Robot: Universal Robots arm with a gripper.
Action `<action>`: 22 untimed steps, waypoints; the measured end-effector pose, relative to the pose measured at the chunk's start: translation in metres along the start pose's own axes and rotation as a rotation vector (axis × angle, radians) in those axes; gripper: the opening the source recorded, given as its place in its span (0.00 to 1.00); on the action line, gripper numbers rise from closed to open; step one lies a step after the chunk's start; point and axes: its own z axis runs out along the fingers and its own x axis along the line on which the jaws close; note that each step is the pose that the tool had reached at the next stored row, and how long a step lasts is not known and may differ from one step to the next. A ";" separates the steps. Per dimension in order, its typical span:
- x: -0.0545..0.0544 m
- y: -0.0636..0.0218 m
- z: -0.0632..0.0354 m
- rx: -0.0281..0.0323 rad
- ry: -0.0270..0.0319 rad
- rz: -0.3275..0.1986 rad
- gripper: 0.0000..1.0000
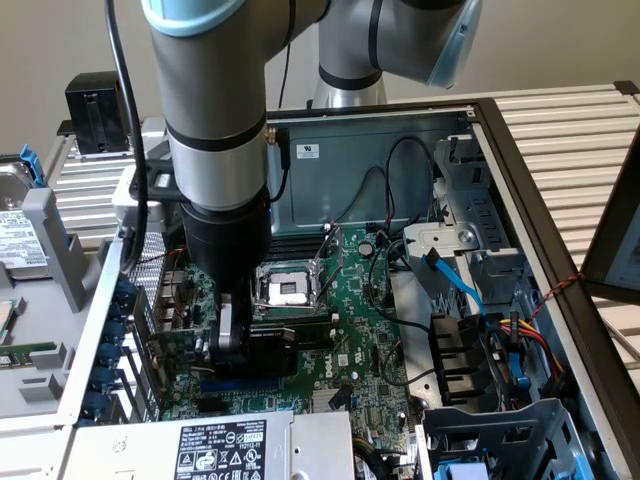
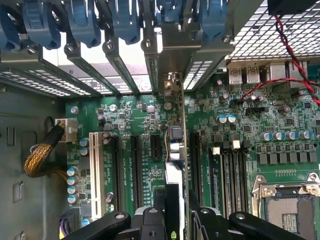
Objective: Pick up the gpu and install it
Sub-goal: 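Insert the gpu into the slot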
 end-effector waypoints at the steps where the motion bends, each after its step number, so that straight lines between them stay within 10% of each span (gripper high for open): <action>1: 0.000 0.0000 0.0001 0.0000 0.0000 0.000 0.27; 22: -0.002 0.0018 0.0001 0.0008 0.0067 -0.006 0.27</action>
